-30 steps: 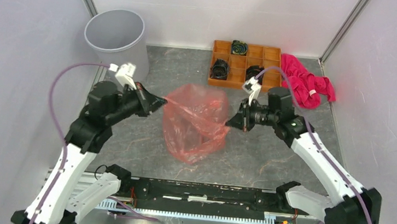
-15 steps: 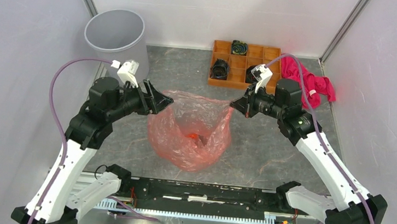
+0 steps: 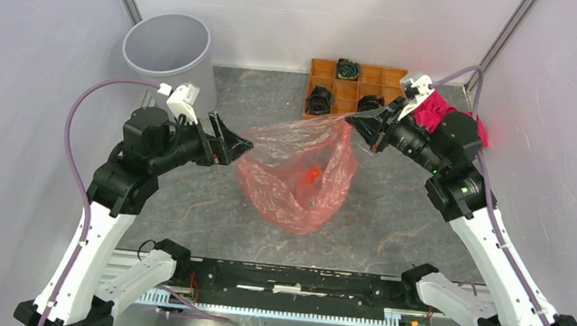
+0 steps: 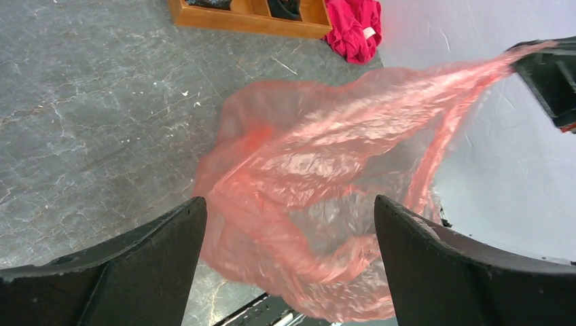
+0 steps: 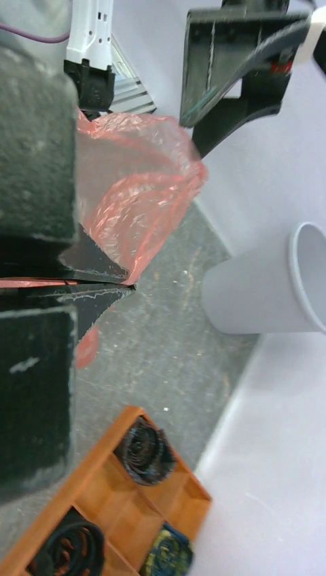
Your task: Put the trash bags into the trash bin
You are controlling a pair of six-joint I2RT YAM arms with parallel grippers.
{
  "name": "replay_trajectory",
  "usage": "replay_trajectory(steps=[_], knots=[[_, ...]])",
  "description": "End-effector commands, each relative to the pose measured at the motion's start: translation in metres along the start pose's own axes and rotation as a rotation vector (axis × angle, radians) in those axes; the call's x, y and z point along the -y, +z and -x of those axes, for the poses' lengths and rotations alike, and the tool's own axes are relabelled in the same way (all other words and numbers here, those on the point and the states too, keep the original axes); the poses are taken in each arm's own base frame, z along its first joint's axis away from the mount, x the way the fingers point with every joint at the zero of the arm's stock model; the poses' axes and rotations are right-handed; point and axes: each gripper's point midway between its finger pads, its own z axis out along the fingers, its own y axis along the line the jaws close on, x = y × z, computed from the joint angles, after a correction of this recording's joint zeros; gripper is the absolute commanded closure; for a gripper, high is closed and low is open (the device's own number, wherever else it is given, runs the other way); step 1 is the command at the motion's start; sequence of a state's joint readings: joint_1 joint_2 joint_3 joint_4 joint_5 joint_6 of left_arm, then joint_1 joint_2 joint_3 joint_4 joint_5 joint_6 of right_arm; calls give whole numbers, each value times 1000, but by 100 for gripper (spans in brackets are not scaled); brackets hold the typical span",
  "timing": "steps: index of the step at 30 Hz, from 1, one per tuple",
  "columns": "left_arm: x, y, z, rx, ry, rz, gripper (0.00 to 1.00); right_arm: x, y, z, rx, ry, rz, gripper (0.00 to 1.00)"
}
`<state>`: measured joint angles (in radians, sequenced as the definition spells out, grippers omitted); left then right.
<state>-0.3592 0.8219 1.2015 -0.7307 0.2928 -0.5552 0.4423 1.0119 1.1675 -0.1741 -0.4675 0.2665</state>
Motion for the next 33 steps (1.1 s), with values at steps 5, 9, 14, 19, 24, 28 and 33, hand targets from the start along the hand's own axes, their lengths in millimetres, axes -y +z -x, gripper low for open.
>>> replay_trajectory(steps=[5,9,14,19,24,28,33], knots=[[14,19,-13,-45,-44,-140,11,-16,-17,56,176,-101,16,100],[-4,42,-32,-107,-99,-102,9,-13,-22,44,171,-95,-3,100],[-26,54,-68,-145,-214,-77,0,-5,-24,8,164,-36,-21,100],[-23,69,-102,-149,-395,-219,0,2,-20,-36,106,29,-20,100],[-10,90,-130,-189,-431,-268,0,1,-20,-45,105,50,-8,100],[-12,107,-152,-196,-415,-173,0,-1,-20,-44,117,57,-3,100],[-28,112,-168,-170,-526,-143,9,-3,-20,-44,130,67,4,100]])
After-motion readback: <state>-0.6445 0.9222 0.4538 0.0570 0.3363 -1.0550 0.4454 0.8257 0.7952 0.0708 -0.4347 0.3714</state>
